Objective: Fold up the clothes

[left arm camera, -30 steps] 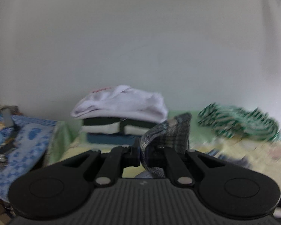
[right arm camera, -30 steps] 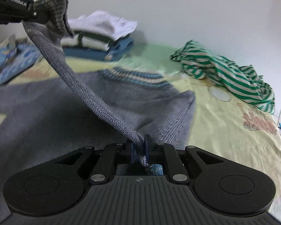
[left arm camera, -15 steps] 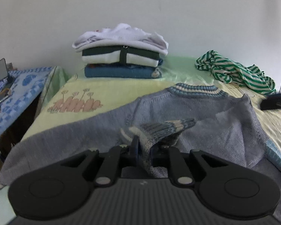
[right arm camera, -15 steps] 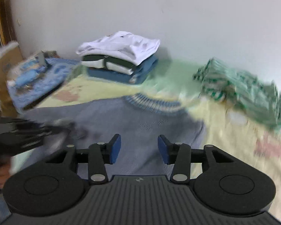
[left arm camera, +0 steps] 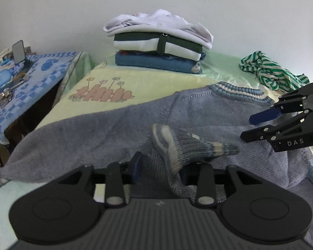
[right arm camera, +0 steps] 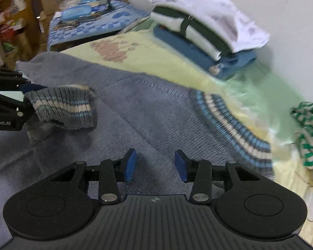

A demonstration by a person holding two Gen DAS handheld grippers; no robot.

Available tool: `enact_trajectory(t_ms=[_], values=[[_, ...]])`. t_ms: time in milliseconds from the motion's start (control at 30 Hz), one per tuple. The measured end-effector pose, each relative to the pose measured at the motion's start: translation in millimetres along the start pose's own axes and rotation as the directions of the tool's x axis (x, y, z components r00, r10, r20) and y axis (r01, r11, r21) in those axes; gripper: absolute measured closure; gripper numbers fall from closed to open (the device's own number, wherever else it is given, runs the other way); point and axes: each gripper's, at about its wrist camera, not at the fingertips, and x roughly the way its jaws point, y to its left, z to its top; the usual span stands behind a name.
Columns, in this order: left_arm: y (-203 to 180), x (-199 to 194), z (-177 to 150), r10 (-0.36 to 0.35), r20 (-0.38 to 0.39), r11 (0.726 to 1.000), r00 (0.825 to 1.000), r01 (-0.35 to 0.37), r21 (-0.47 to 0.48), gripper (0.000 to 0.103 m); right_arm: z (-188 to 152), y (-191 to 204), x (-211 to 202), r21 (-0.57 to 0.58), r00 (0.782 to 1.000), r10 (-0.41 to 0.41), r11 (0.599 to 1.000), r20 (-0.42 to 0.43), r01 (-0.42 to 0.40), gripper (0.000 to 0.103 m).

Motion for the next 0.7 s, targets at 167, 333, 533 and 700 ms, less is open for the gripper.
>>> enact_trajectory(t_ms=[167,333,533,700], values=[[-10.5,1.3,-2.7,0.064,0.007,0.997,0.998,-0.064,0.05,0.069,-2.2,-3.2,0.8,-0.025,0.999,0.052,0.998,0.004,-0.052,0.077],[-14.6,1.2,0.2,0.112,0.014,0.992,0.994,-0.112,0.06,0.087,-4.4,10.0,-3.9,-0.1,0.999,0.033,0.995,0.019,-0.03,0.096],[-18.5,-14.9,22.0,0.165,0.133,0.979,0.977,-0.179,0.097,0.092,2.0,4.8,-21.4,-0.024,0.992,0.001,1.0,0.125,0.002,0.096],[-18.0,-17.5,51.4,0.203,0.241,0.965,0.949,-0.236,0.116,0.092,9.4,-3.0,-17.0,0.1,0.976,-0.081,0.993,0.203,0.062,0.096]])
